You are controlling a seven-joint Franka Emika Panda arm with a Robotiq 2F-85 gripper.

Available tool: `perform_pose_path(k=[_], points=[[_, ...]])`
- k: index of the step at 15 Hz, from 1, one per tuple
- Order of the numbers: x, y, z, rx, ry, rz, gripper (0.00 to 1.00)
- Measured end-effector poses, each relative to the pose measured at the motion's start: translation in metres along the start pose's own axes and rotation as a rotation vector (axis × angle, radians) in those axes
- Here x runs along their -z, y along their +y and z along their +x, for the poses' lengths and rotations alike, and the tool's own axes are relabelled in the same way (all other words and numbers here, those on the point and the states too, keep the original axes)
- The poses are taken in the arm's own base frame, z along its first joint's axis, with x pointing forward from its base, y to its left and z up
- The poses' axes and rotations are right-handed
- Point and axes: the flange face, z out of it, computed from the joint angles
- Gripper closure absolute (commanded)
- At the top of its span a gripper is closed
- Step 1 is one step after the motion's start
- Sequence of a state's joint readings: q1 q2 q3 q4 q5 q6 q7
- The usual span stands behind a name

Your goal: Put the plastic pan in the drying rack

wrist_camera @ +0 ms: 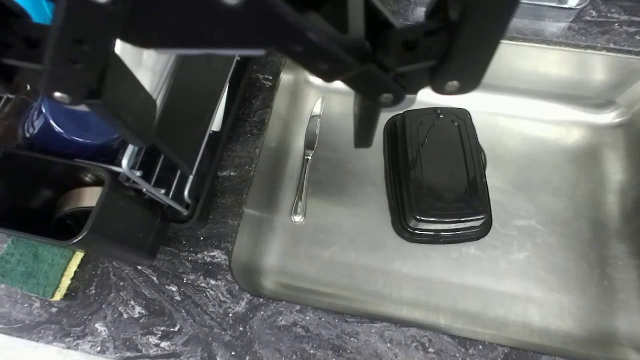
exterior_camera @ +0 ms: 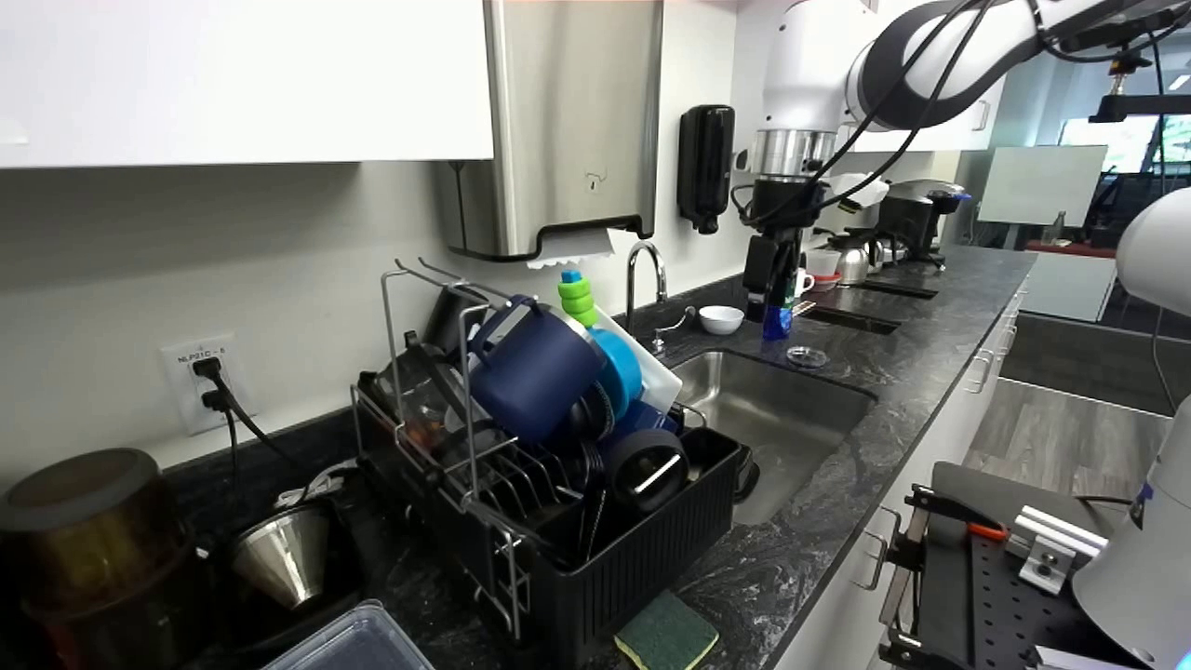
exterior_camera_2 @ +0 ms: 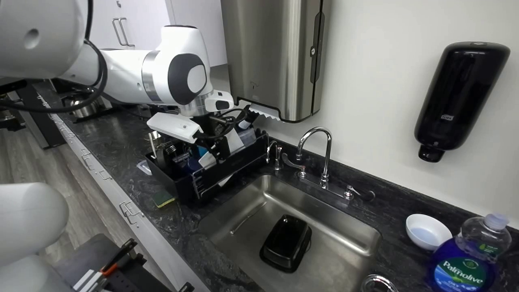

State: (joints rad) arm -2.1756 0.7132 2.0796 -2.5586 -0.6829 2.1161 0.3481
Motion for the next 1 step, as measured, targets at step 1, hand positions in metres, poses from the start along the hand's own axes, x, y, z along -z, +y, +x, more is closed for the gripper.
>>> perform_pose_path(k=[1], points=[[0.0000, 0.0000, 0.0000, 0.000, 0.000, 0.000, 0.00]])
